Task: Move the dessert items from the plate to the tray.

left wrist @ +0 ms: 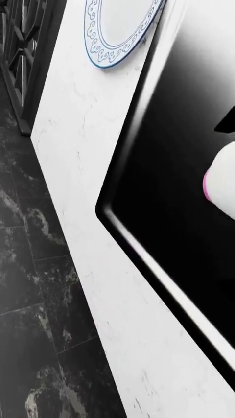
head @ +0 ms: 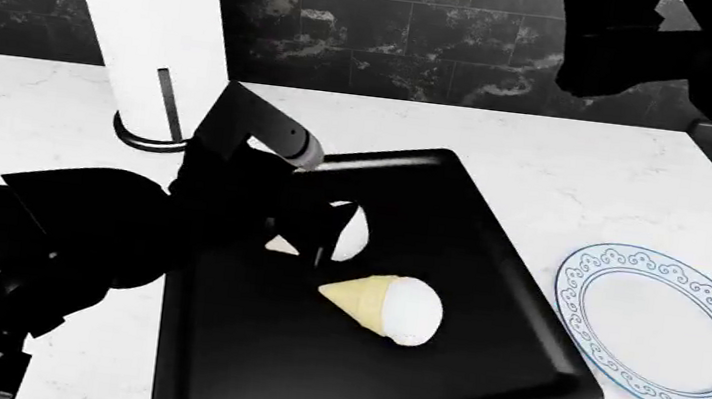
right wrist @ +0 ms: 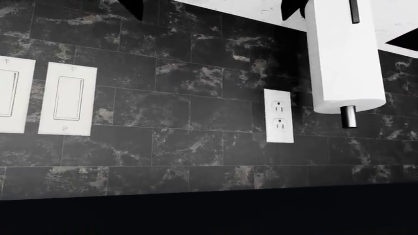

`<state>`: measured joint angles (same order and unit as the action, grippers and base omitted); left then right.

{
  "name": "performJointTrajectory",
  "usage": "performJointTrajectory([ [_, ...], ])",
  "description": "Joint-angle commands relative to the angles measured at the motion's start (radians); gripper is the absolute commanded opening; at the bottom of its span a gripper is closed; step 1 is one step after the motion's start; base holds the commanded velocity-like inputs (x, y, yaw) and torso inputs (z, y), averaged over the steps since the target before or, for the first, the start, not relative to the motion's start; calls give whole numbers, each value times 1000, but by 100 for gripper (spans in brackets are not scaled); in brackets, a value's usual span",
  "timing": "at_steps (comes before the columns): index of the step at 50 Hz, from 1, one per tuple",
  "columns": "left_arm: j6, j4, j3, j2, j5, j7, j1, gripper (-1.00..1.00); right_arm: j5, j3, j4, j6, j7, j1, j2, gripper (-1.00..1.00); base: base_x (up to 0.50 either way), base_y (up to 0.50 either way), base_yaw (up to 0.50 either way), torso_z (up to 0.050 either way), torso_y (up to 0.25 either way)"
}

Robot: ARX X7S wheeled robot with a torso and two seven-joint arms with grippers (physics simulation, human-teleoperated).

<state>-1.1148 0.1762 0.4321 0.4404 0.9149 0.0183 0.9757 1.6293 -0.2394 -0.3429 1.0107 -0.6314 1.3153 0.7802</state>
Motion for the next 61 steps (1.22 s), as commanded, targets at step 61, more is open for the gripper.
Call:
performJointTrajectory([
  [61,-158,490,-369,72,481,-535,278,100,-195,-1,-452,-116,-76,-184,61,100,0,0,0,0,0],
])
